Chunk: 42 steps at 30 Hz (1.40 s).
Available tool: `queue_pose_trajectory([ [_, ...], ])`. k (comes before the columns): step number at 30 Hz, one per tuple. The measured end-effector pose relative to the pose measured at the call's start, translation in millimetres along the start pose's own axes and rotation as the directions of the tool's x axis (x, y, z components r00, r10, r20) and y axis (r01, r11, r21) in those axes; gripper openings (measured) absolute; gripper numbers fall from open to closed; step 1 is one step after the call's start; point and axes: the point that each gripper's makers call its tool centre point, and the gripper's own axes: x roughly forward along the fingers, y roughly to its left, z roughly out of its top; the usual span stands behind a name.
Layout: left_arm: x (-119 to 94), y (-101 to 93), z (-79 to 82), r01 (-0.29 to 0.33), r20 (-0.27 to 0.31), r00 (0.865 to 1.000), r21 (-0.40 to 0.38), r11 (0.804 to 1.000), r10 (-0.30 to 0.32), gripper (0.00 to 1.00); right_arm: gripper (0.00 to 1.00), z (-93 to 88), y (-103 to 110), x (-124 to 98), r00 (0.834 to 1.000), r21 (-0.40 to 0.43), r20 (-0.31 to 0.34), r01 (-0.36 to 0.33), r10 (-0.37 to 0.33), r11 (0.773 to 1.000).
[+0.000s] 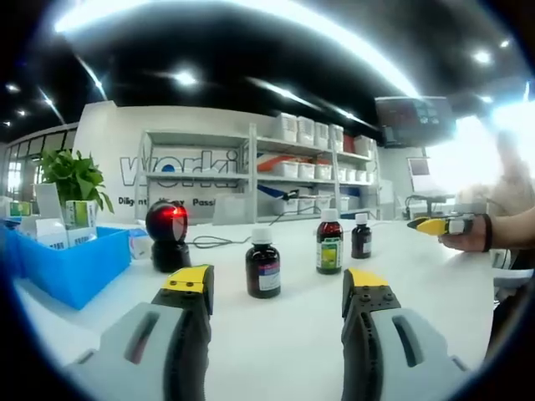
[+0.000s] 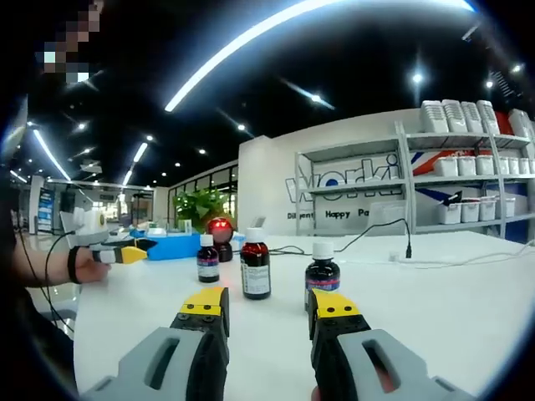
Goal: Rotate the medicine bottle to make it face forward pick up the medicine bottle inspect the drug traceability code place the medicine on the table
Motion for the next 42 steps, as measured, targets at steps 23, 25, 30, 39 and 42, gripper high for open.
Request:
queue_pose_trajectory([
  [23, -0.8, 1.2, 0.3, -0.006, 0.003, 1.0, 0.018, 1.0, 0.006, 0.52, 0.4, 2.3, -52.1, 73.2, 0.983, -0.065, -0.184, 0.007, -0.019, 0.998],
  [25, -0.5, 1.4, 0.0, -0.004, 0.002, 1.0, 0.02, 1.0, 0.004, 0.52, 0.4, -2.2, -51.5, 78.1, 0.979, -0.068, -0.202, 0.011, -0.025, 0.998],
  [30, -0.6, 0.8, 0.1, 0.0, 0.003, 1.0, 0.017, 1.0, 0.0, 0.52, 0.4, -7.6, -54.6, 93.5, 0.973, -0.075, -0.231, 0.014, -0.031, 0.997],
  [39, -0.5, 0.7, 0.0, 0.002, 0.004, 1.0, 0.015, 1.0, -0.002, 0.52, 0.4, -32.2, -68.5, 116.0, 0.955, -0.085, -0.29, 0.037, -0.06, 0.996],
  [42, 0.0, 0.1, -1.0, 0.008, -0.001, 1.0, 0.019, 1.0, -0.008, 0.52, 0.39, -37.3, -66.1, 119.1, 0.953, -0.083, -0.299, 0.036, -0.059, 0.996],
])
